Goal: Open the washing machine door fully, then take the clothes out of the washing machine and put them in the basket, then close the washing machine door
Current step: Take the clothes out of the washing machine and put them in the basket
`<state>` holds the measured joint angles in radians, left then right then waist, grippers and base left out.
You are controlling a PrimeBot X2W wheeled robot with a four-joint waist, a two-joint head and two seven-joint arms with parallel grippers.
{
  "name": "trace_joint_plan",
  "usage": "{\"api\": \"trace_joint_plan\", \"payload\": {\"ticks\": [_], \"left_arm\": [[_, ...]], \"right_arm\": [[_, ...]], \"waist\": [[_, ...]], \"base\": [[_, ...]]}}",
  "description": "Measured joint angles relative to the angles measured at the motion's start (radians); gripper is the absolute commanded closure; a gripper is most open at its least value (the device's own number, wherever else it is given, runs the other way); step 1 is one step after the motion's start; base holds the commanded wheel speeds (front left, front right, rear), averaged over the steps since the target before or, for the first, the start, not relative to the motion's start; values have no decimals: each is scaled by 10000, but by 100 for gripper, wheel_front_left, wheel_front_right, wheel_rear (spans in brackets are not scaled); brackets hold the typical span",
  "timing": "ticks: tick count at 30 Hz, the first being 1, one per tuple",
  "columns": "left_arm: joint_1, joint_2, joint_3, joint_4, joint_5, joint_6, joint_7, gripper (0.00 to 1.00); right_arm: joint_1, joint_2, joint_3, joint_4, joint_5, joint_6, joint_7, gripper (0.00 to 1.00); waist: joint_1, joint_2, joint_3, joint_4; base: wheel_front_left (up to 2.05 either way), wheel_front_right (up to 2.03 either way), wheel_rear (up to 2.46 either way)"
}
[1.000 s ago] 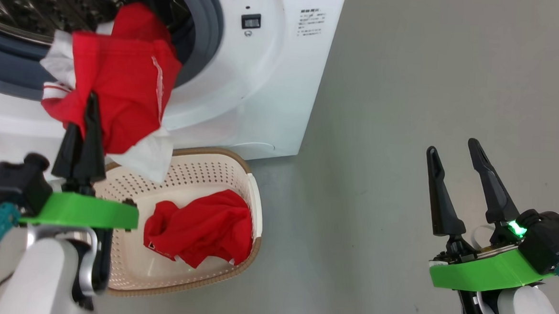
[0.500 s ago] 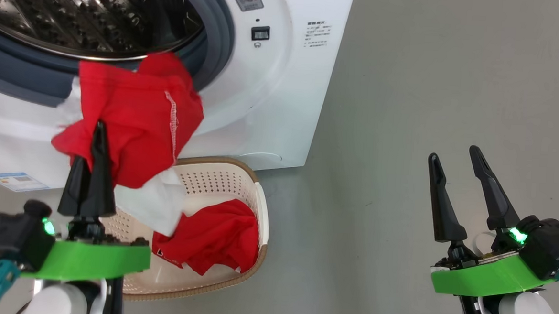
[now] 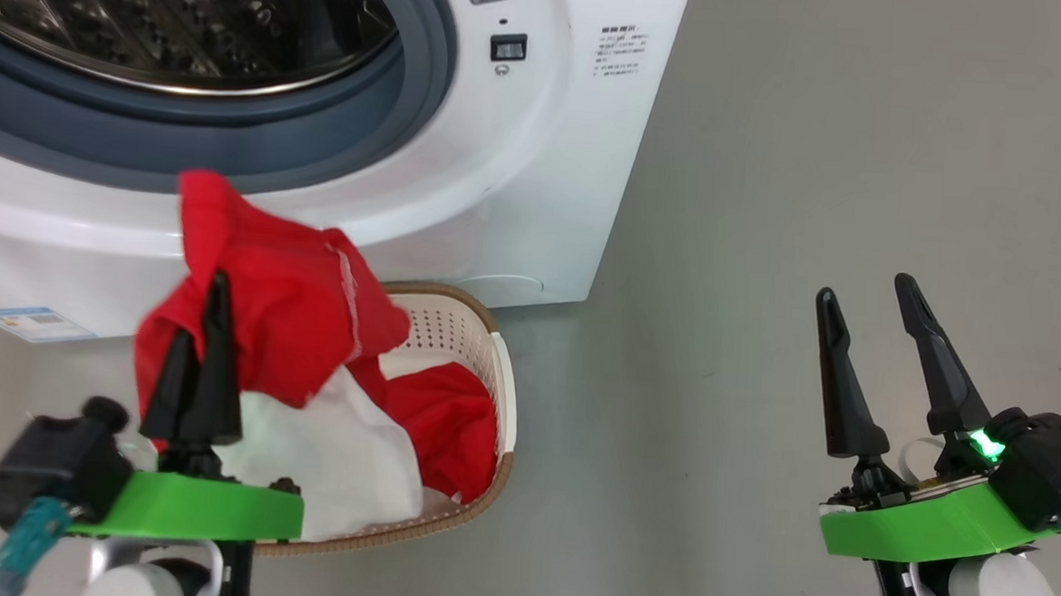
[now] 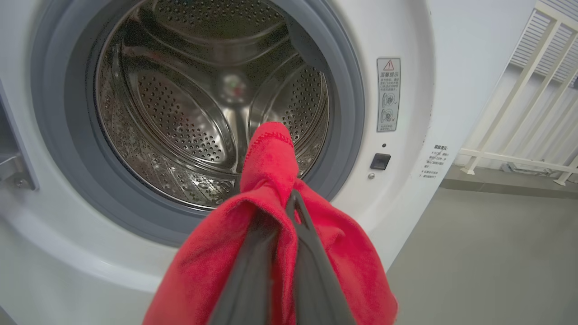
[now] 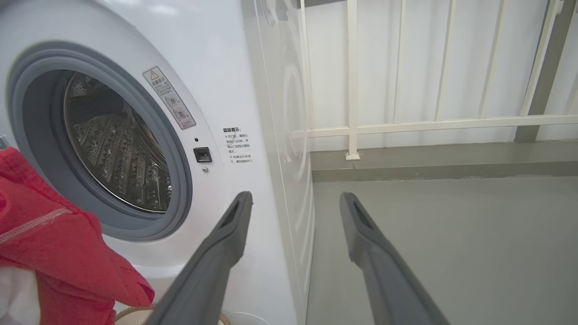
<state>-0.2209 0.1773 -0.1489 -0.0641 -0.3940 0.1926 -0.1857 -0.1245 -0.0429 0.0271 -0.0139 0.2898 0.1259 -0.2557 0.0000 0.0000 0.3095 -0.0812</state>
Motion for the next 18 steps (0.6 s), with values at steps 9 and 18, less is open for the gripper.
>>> {"api": "trace_joint_plan", "payload": {"ticks": [9,18], "left_arm": [[-442,-134,-115,2259,-142,-219,-238,100],[-1421,-625,-102,5221,-1080,-1093,-301,100]], "right_arm": [[-13,0,25,-15,-6,0,0,0],[-29,0,84,-42,35,0,0,0]], "waist": [[0,0,293,-132],[0,0,591,-240]], "base": [[0,0,0],[0,0,0]]}}
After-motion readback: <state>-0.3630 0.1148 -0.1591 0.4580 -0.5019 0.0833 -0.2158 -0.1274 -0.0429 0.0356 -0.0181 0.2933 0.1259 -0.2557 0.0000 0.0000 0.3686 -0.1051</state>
